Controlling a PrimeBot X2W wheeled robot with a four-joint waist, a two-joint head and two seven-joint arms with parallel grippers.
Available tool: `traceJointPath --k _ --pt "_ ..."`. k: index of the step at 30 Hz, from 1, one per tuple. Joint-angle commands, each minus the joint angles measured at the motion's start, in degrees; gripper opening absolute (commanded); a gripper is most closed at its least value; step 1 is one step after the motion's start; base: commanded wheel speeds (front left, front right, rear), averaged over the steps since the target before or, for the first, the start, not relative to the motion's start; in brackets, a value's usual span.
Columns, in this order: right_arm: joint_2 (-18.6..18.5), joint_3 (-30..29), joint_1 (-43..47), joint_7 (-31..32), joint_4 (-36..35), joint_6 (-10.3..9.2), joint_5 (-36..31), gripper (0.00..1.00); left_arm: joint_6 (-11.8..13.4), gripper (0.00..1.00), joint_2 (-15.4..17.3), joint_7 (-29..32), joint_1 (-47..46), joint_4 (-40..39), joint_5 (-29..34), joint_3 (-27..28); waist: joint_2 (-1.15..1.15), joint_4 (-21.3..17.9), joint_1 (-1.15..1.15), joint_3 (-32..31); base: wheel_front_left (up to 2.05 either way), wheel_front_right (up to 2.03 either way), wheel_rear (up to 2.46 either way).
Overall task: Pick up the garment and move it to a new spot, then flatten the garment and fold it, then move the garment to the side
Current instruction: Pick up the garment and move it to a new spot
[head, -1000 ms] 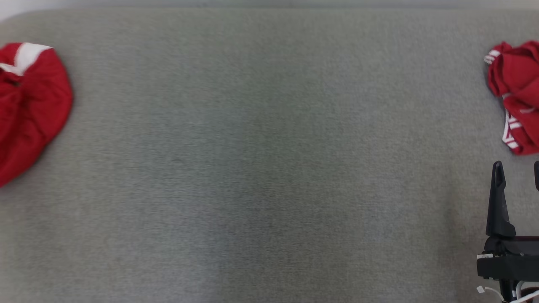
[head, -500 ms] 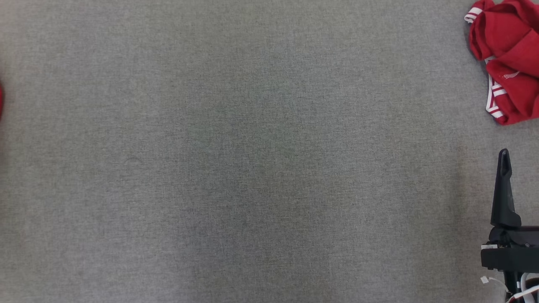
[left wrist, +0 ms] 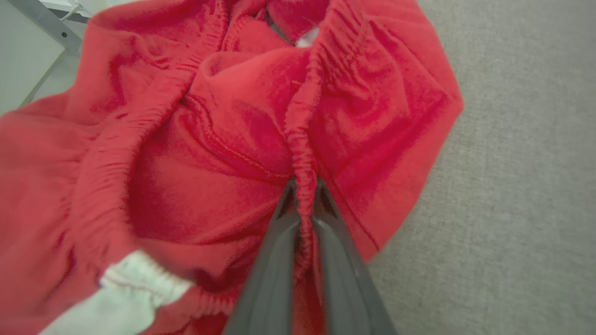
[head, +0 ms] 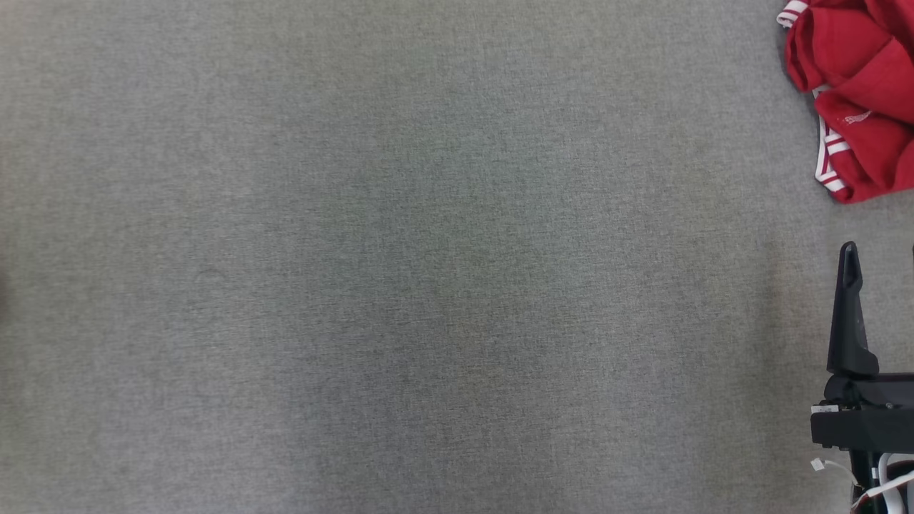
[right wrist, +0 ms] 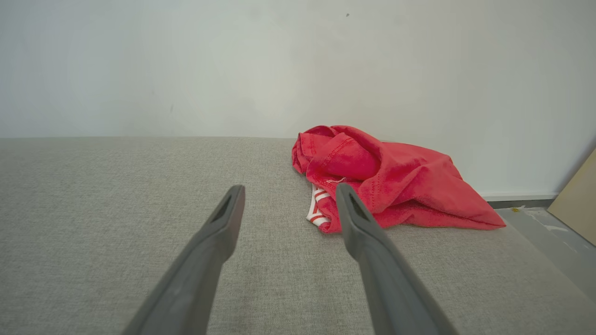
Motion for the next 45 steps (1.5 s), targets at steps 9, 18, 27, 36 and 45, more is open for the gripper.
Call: traceJointPath --k 9,18,27,36,45 --pt "2.1 1.7 0.8 -0.9 4.0 -0.13 1.2 1.00 0.1 0.00 0.2 -12.2 -5.0 -10.2 0.1 -8.7 -0.01 1.7 0.00 -7.2 0.00 0.00 0.00" --pt "4.8 2.8 1.5 -1.4 7.8 -0.13 2.5 1.00 0.1 0.00 -2.7 -10.3 -10.5 -26.3 -3.9 -20.2 -0.01 -0.8 0.00 -12.6 0.00 0.00 0.00" --pt "7.1 3.6 2.5 -1.4 9.0 -0.13 3.5 1.00 0.1 0.00 -7.8 -3.3 -10.2 -43.4 -10.1 -29.4 -0.01 -10.0 0.00 -16.3 0.00 0.00 0.00" --pt "7.9 3.5 3.7 -1.3 9.0 -0.13 3.8 1.00 2.5 0.00 -16.0 -3.4 0.2 -49.1 -13.6 -33.1 -0.01 -17.1 0.00 -18.0 0.00 0.00 0.00" --pt "8.0 3.7 4.2 -1.3 9.2 -0.13 3.4 1.00 6.3 0.00 -18.6 -7.0 19.3 -46.4 -15.6 -35.5 -0.01 -18.0 0.00 -18.8 0.00 0.00 0.00"
